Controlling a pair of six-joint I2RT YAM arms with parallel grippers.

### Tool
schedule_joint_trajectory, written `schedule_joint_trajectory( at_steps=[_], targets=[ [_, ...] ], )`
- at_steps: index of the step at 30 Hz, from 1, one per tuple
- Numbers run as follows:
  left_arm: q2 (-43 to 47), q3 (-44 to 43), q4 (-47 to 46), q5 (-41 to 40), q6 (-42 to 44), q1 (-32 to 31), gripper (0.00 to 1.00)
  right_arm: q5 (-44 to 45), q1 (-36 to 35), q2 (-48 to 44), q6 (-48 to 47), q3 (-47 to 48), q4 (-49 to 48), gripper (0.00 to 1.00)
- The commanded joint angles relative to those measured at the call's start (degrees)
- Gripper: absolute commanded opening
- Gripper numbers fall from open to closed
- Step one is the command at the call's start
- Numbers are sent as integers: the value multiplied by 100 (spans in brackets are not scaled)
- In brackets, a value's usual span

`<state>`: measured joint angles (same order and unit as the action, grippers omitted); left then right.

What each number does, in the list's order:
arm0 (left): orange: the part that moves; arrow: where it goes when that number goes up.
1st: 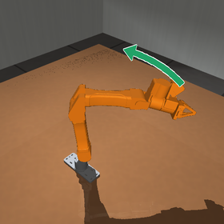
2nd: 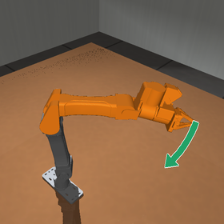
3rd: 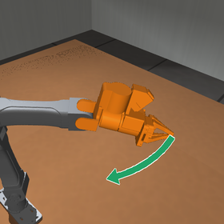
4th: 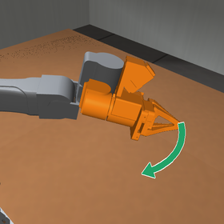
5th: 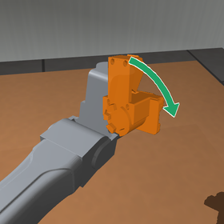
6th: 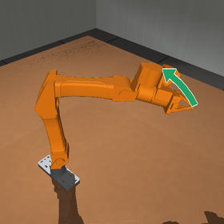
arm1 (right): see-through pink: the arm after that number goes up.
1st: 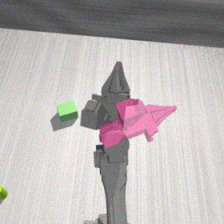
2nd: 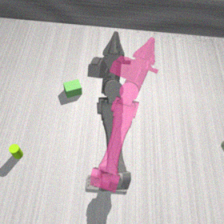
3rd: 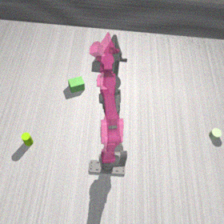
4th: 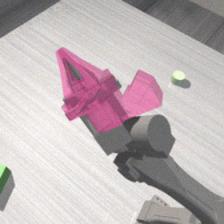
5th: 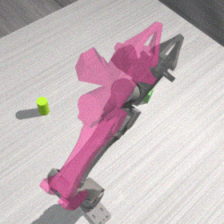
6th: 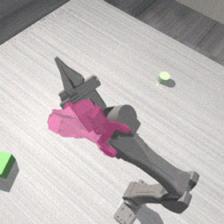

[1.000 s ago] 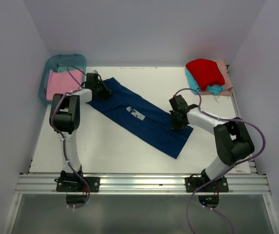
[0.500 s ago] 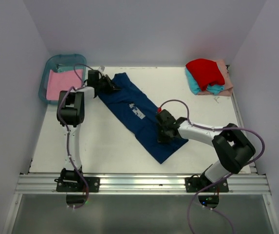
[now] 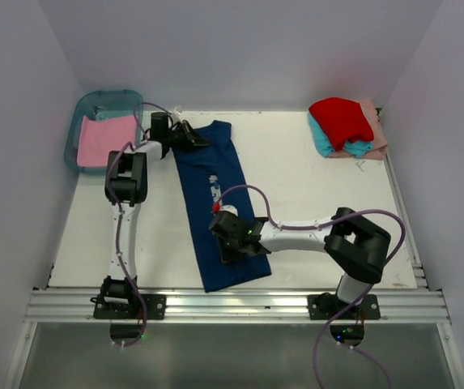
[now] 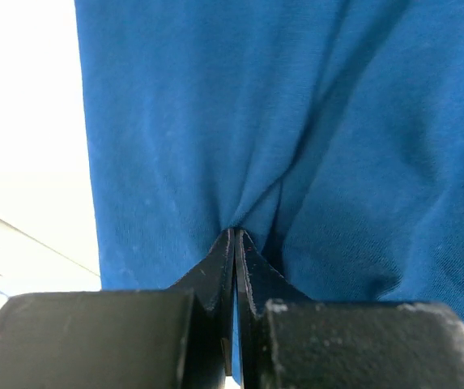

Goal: Fold and stack the t-shirts

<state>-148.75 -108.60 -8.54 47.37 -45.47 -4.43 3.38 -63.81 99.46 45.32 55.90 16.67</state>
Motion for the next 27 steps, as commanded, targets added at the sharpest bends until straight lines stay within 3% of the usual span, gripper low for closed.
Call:
schedule_joint_trajectory(
  at_steps=[1, 6, 11, 19, 22, 23, 27],
  targets=[
    [-409, -372, 124, 245, 57, -23, 0, -74, -368, 337, 267, 87, 723, 0],
    [-725, -759, -244, 666, -198, -93, 1, 119, -448, 320, 346, 114, 786, 0],
    [-1173, -1049, -1166, 1133, -1076, -295, 2, 295, -457, 372, 320, 237, 821, 0],
    [-1236, -1164, -4198, 1573, -2921, -542, 2, 1059, -448, -391, -233, 395, 760, 0],
    [-911, -1164, -4999, 1582, -3326, -550, 4, 1332, -457, -1242, -488, 299, 506, 19],
    [-632, -1138, -5096, 1573, -3354, -542, 7, 1498, -448, -1654, -541, 273, 452, 35],
    [370, -682, -5456, 1477, -3328, -533, 20, 1736, -448, -2455, -954, 211, 284, 68]
  ],
)
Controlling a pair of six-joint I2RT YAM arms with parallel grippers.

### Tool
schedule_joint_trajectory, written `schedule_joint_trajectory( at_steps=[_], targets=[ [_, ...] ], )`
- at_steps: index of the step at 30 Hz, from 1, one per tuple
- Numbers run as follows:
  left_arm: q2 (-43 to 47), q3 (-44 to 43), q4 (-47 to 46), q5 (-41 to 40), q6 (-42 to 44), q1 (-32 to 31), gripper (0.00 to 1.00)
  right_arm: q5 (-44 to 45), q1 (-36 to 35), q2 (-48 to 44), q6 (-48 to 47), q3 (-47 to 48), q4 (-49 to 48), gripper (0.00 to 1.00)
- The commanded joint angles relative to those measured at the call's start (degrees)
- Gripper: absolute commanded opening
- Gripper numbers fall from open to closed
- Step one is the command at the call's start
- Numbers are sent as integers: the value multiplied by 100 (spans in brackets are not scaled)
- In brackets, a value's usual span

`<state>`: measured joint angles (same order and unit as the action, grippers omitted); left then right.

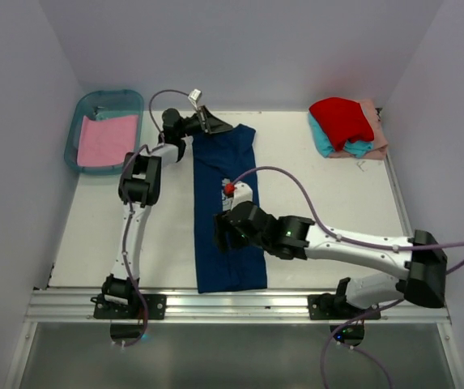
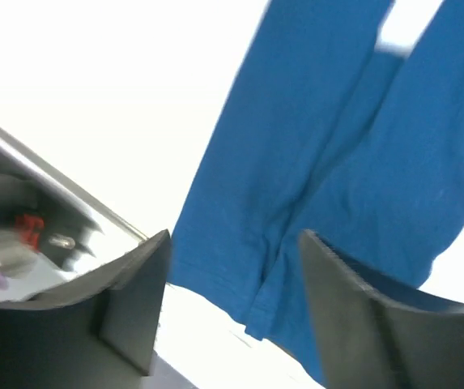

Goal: Fold and stack the t-shirts

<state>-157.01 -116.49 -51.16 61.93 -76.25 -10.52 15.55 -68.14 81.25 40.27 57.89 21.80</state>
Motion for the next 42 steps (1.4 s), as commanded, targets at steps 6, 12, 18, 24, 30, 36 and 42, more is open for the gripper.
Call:
schedule_joint_trajectory(
  at_steps=[6, 12, 18, 24, 30, 36, 42],
  targets=[
    [3402, 1846, 67, -303, 1562, 94, 38, 1509, 107, -769, -968, 179, 253, 80],
    [5468, 4140, 2461, -2017, 3467, 94, 52, 1144, 1556, -699, -1293, 381, -103, 79],
    [6682, 6362, 2681, -2413, 3529, 24, 52, 583, 2708, 292, -1942, 1073, -836, 50],
    [7465, 7367, 3190, -2730, 3617, -64, 47, -789, 3245, 2700, -2321, 3979, 227, 0],
    [8229, 7895, 3840, -3186, 3617, -187, 41, -1727, 3579, 4526, -2454, 5991, 587, 0],
    [8975, 8352, 4438, -3802, 3476, -222, 38, -2846, 3825, 6155, -2393, 7885, 958, 12],
    [9530, 8625, 4886, -4083, 3485, -222, 37, -3795, 3957, 6552, -1814, 7930, 281, 29]
  ],
)
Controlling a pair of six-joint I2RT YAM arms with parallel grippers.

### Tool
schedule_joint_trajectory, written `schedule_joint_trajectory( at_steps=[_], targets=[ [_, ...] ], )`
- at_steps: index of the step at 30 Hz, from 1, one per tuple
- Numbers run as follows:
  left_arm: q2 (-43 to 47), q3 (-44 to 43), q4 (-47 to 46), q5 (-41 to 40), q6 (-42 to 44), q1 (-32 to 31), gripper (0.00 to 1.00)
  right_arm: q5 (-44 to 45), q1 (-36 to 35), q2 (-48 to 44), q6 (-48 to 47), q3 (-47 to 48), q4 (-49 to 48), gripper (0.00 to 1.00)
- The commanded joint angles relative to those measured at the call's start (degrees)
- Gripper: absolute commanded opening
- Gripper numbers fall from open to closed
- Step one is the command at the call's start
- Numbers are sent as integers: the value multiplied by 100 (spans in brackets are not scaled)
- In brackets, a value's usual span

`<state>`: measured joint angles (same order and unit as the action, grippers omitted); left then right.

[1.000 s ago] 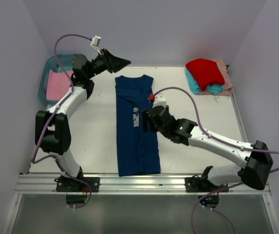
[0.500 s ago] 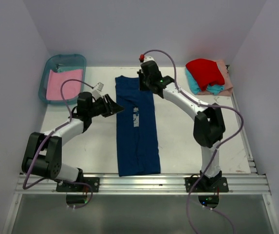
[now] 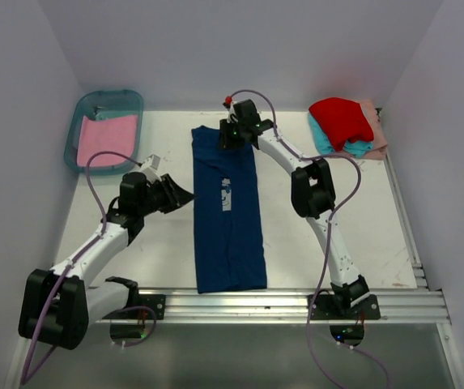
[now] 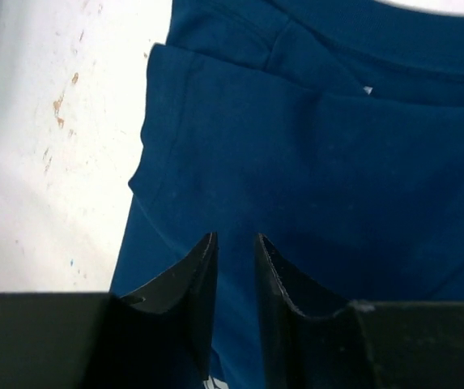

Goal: Fold and stack the t-shirts

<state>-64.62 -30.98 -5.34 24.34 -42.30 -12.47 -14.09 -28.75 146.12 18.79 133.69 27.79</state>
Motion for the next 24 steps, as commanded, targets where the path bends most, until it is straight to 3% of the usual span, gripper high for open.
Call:
schedule_joint_trajectory(
  at_steps=[1, 7, 19, 24],
  targets=[
    [457, 83, 462, -464, 99, -27, 37, -911, 28, 100, 388, 360, -318, 29],
    [758, 92, 807, -632, 135, -27, 37, -1404, 19, -180, 635, -439, -880, 30],
    [723, 119, 983, -702, 187, -27, 38, -1237, -95, -330, 424, -1091, -907, 28],
    [609, 127, 1018, -728, 240, -36, 38, -1000, -95, -295, 442, -1090, -925, 19]
  ],
)
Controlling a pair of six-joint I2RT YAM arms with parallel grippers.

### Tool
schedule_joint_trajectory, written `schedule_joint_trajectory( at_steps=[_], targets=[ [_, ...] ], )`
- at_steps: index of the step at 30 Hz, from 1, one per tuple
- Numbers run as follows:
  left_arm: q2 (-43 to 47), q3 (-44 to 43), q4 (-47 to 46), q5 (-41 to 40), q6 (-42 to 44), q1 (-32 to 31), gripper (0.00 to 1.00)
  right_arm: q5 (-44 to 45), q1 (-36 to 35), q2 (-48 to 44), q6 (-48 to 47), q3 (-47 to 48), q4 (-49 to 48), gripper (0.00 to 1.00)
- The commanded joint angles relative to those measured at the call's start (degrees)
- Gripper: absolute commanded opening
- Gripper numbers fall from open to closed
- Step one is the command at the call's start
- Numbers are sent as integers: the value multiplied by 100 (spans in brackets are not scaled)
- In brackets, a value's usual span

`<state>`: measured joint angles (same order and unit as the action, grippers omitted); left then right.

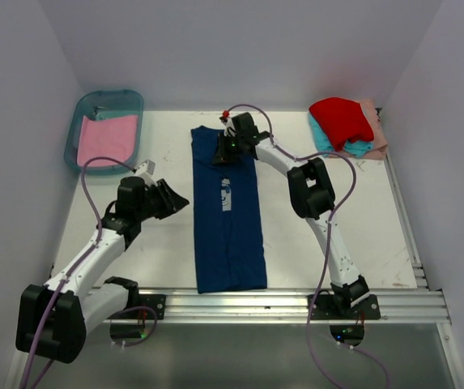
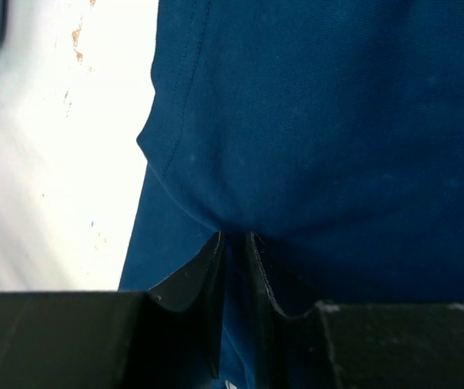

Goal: Fold and stack the t-shirts

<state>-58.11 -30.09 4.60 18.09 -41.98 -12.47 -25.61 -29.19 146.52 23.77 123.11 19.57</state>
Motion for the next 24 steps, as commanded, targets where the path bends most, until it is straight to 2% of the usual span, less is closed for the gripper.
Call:
schedule_joint_trajectory(
  at_steps=[1, 9, 14, 19, 21, 24],
  targets=[
    [-60, 38, 23, -138, 216, -28, 38, 213, -60, -334, -65, -24, -129, 17],
    [-447, 293, -415, -51, 137, -27, 38, 504, -52, -317, -74, 143, -120, 0],
    [-614, 460, -1074, 151, 58, -27, 37, 522, -34, -352, -57, 143, -217, 0],
    [-746, 679, -2620, 599, -144, -27, 36, 294, 10, -589, 92, -268, -760, 0],
    [-956, 758, -3539, 705, -266, -36, 36, 22, 80, -729, 215, -445, -1042, 0],
    [-1544, 610, -4440, 766, -443, -27, 36, -312, 194, -887, 531, -840, -1692, 0]
  ],
)
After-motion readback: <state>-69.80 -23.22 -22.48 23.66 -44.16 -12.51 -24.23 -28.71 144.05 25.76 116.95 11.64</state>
